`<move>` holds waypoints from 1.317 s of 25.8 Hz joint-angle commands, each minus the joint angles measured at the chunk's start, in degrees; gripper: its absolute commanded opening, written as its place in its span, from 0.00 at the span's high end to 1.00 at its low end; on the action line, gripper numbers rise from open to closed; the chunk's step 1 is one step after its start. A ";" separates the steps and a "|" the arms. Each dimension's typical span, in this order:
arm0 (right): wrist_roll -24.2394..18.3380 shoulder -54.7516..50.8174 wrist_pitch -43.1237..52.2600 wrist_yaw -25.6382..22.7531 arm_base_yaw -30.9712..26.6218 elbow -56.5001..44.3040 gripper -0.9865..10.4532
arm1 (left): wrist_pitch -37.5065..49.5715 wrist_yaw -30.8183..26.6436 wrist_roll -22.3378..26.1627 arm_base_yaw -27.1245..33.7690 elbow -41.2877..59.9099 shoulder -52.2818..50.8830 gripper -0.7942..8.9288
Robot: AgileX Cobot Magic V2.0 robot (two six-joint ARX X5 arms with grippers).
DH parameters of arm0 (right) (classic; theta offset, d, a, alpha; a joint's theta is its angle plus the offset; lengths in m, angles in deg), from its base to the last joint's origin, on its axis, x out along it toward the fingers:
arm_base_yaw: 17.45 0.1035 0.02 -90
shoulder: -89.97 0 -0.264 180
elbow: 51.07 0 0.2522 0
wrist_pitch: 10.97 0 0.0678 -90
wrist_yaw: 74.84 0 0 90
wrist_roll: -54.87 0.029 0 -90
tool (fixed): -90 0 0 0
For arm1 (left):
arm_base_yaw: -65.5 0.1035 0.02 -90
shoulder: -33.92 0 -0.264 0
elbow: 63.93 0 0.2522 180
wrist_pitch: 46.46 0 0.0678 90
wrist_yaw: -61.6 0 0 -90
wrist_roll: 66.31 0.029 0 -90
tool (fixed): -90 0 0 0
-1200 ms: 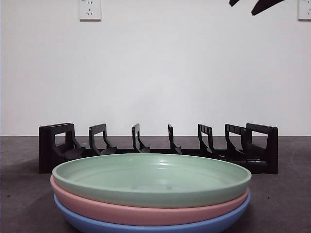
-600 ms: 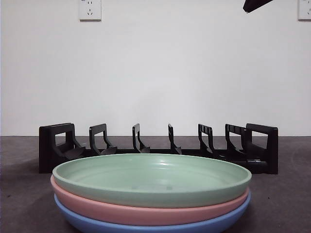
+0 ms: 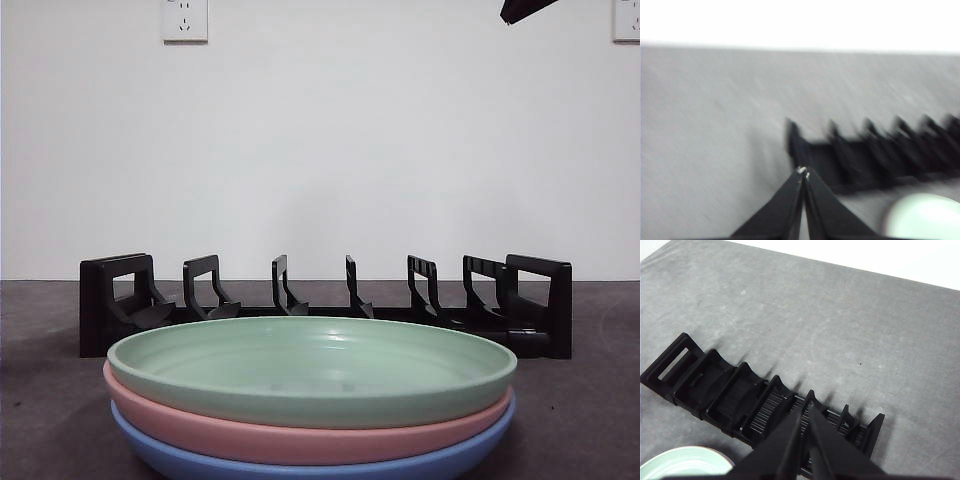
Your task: Place the plate
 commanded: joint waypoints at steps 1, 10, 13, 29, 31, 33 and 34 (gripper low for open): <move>-0.61 0.39 0.61 0.02 0.24 0.74 0.89 | 8.83 -0.37 8.81 4.90 10.82 -7.28 0.91; -0.61 0.42 0.61 0.02 0.24 0.74 0.89 | 21.94 -0.31 11.63 15.58 33.48 -22.14 0.91; -0.59 0.42 0.61 0.02 0.24 0.74 0.89 | 22.47 -0.26 10.84 17.70 35.54 -23.87 0.91; -0.59 0.42 0.61 0.02 0.24 0.74 0.89 | 23.10 -0.26 10.38 18.62 36.37 -23.80 0.91; -0.59 0.37 0.61 0.02 0.26 0.74 0.89 | 23.12 -0.26 10.38 18.62 36.37 -23.80 0.91; -2.23 -0.98 0.94 -1.03 0.07 0.74 0.89 | 23.10 -0.26 10.38 18.62 36.37 -23.80 0.91; -3.78 -2.27 0.81 -2.43 -0.24 0.74 0.89 | 23.12 -0.26 10.38 18.62 36.37 -23.80 0.91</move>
